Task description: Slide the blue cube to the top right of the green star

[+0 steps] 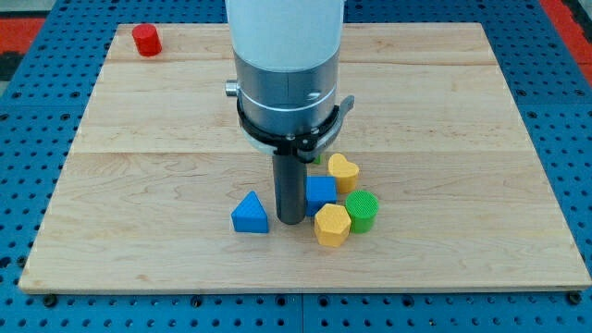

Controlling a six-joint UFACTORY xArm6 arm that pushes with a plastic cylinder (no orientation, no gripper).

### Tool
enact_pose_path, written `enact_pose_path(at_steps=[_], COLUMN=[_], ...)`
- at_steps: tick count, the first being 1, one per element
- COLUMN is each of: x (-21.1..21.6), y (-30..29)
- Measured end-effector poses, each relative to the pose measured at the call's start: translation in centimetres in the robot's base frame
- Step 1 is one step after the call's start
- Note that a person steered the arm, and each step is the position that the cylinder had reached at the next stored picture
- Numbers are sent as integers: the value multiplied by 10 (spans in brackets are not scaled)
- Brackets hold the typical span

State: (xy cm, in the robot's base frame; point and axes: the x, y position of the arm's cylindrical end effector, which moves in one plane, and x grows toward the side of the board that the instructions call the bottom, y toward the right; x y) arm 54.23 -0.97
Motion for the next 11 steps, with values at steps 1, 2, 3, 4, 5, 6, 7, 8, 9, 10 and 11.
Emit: enact_pose_path(at_steps=[1, 2, 3, 4, 5, 6, 7, 8, 9, 10, 11], x=[13, 6, -22, -44, -68, -98, -143, -168, -193, -216, -240], y=[2, 23, 39, 42, 42, 46, 45, 24, 25, 27, 77])
